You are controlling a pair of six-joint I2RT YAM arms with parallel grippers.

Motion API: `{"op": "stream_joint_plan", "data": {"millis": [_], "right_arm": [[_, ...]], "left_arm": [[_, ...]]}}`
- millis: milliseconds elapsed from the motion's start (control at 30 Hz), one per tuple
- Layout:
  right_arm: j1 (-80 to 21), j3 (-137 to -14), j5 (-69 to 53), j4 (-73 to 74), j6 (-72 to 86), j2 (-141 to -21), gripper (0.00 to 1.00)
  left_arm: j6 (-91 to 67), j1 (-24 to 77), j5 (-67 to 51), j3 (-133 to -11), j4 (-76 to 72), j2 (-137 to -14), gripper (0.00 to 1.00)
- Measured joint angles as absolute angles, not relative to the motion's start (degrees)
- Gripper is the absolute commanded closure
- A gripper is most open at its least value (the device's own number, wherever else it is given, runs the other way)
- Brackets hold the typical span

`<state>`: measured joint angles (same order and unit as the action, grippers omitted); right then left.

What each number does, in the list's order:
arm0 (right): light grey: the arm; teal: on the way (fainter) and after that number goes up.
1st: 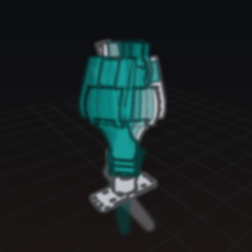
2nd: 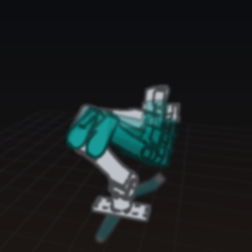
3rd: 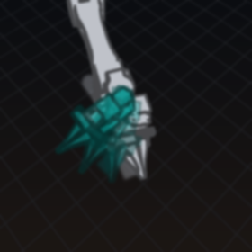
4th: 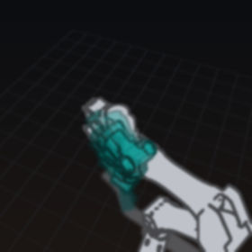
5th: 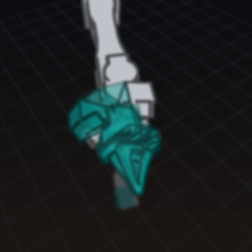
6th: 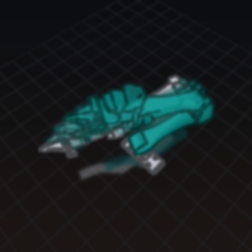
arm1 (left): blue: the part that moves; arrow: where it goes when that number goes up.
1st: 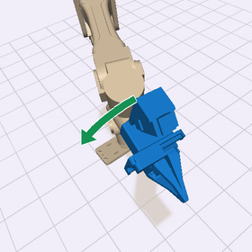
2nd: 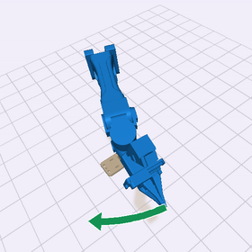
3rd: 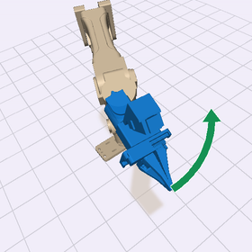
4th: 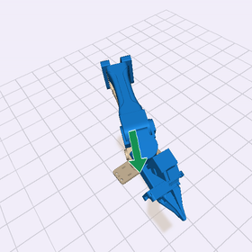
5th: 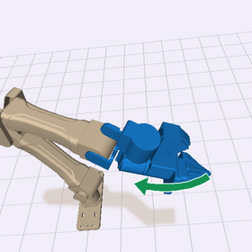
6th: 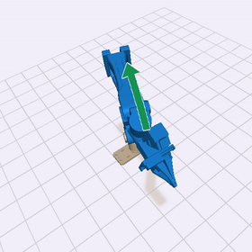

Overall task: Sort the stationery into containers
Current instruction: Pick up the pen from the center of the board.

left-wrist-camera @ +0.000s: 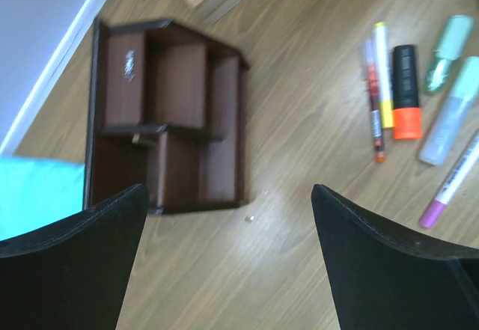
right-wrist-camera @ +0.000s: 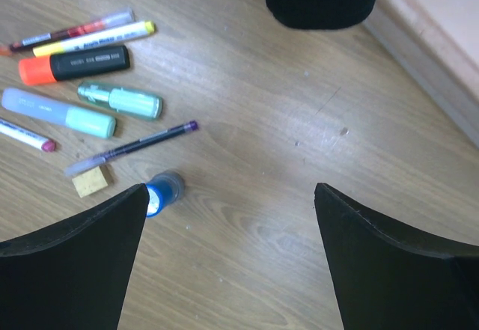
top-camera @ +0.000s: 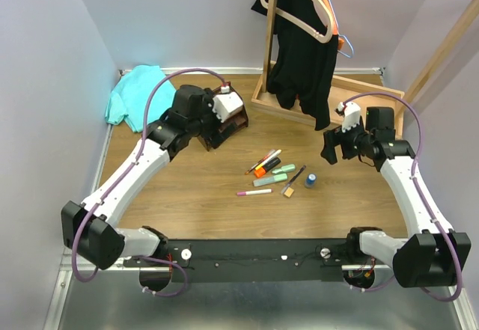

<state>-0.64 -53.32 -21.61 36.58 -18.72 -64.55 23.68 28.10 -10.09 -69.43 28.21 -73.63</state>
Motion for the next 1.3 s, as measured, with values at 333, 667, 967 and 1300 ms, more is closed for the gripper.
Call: {"op": "stream_joint_plan", "data": {"millis": [333, 667, 967, 1300], "right_arm": [[-0.6, -53.3, -24.4, 33.6, -19.7, -64.3, 0.04], [-0.6, -51.9, -27.4, 34.5, -22.5, -62.7, 0.05], [-0.6, -50.6, -27.7, 34.5, -22.8, -61.8, 0.05], [-0.6, -50.5, -27.7, 34.3, -22.1, -60.1, 0.05]], "left_arm": [[28.6, 35.8, -11.9, -73.6, 30.3, -81.2, 0.01], [28.2, 39.3, -11.8, -73.8, 31.7, -84.5, 0.03], [26.1, 41.5, -10.7, -73.8, 30.7, -86.7, 0.04], [23.6, 44.7, -9.6, -79.2, 31.8, -96.0, 0.24]]}}
